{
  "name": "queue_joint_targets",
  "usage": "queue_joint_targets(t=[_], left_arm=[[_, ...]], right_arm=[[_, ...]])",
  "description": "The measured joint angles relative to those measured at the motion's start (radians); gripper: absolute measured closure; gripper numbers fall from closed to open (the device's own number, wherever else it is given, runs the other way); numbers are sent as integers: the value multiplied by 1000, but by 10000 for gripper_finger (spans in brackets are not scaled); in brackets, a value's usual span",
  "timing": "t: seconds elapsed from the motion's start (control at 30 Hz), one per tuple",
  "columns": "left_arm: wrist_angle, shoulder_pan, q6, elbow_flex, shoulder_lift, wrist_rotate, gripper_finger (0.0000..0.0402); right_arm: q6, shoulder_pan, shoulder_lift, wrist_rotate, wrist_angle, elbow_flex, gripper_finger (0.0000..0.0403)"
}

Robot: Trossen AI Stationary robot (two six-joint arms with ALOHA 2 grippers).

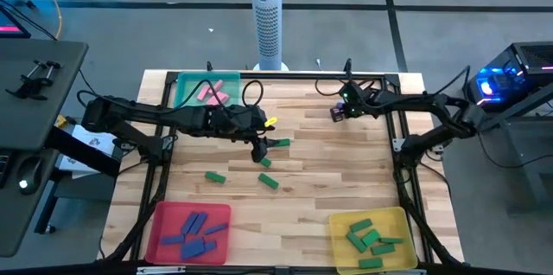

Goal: Sort blocks
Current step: Put the pink block into the green bin

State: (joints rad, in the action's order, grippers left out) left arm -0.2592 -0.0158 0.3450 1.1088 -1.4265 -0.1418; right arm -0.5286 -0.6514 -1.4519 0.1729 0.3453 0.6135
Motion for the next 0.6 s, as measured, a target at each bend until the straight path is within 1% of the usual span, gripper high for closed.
queue_joint_targets(t=[0.07, 0.17, 0.27, 0.33, 0.4, 0.47, 0.53, 0.6], left_arm=[[-6, 0, 2, 0, 0, 1, 159], [-7, 0, 2, 0, 0, 2, 159], [-7, 0, 2, 0, 0, 2, 159], [-7, 0, 2, 0, 0, 2, 159], [-7, 0, 1, 0, 0, 2, 159], [-7, 1, 1, 0, 0, 2, 159], [-7, 1, 1, 0, 0, 2, 159], [-8, 1, 1, 0, 0, 2, 159]], right_arm=[[-26, 24, -18, -53, -35, 3, 403], [-82, 86, -25, -125, -34, 28, 403], [-67, 149, -33, -232, -34, 78, 403], [17, 185, -31, -291, -77, 123, 403], [126, 214, -28, -296, -109, 171, 402], [264, 236, -30, -294, -86, 212, 395], [371, 246, -31, -293, -90, 241, 374], [448, 246, -28, -294, -94, 251, 339]])
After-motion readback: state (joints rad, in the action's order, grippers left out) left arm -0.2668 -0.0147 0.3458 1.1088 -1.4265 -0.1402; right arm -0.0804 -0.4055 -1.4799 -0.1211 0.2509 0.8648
